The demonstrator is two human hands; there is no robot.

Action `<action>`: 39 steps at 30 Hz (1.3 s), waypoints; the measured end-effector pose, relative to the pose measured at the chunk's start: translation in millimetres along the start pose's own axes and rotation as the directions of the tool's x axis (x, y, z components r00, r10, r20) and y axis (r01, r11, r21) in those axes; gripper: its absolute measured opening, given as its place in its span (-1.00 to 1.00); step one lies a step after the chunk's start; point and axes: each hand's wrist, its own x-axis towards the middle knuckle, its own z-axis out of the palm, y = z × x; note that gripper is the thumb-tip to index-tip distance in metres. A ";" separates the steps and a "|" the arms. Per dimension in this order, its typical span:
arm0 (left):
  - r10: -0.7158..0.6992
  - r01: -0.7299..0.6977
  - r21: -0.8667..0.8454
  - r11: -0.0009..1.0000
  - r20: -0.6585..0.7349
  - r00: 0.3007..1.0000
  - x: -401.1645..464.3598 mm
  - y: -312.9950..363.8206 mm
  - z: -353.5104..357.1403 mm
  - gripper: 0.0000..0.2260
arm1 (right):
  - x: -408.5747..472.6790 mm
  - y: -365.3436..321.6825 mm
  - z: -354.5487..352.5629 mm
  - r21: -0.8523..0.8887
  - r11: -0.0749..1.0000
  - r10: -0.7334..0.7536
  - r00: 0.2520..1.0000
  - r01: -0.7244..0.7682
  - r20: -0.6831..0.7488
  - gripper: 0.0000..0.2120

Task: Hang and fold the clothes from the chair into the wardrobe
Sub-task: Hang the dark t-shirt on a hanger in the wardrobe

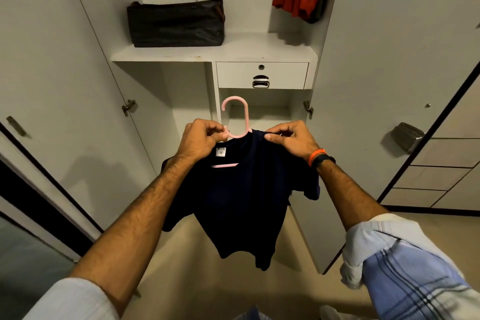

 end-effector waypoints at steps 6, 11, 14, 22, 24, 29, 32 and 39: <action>-0.032 0.048 0.094 0.994 -0.162 0.986 2.2 1.4 4.3 -0.90 | 3.9 -3.9 -2.5 -0.046 0.999 -0.007 0.998 0.005 -0.056 -0.84; -0.086 0.123 0.150 0.981 -0.233 0.969 7.1 -4.5 -3.7 -0.93 | 10.5 9.0 -11.6 -0.031 0.997 0.055 0.950 -0.068 -0.308 -0.85; -0.097 0.132 0.133 0.982 -0.248 0.964 9.0 -4.5 -6.2 -0.92 | 11.5 13.3 -13.5 -0.094 0.987 0.094 0.951 -0.127 -0.295 -0.86; -0.089 0.115 0.127 0.985 -0.195 0.977 12.8 -5.2 0.7 -0.88 | 12.2 -16.2 7.3 -0.231 0.972 -0.072 0.991 0.045 -0.112 -0.79; -0.083 0.104 0.112 0.988 -0.175 0.981 13.4 -2.9 2.5 -0.90 | 15.2 -23.8 16.3 -0.256 0.962 -0.099 0.995 0.090 -0.020 -0.75; -0.029 0.040 0.081 0.996 -0.127 0.991 12.5 5.5 2.8 -0.89 | 22.8 -30.2 37.0 -0.208 0.971 -0.116 0.993 0.121 0.037 -0.82; -0.022 0.025 0.036 0.999 -0.093 0.995 10.1 6.4 -1.0 -0.84 | 24.9 -30.0 43.9 -0.108 0.989 -0.099 0.995 0.099 0.006 -0.88; -0.119 0.116 -0.028 0.993 -0.119 0.986 7.0 -17.9 -15.6 -0.77 | 24.3 -27.7 34.5 -0.038 0.997 -0.076 0.996 0.074 -0.038 -0.90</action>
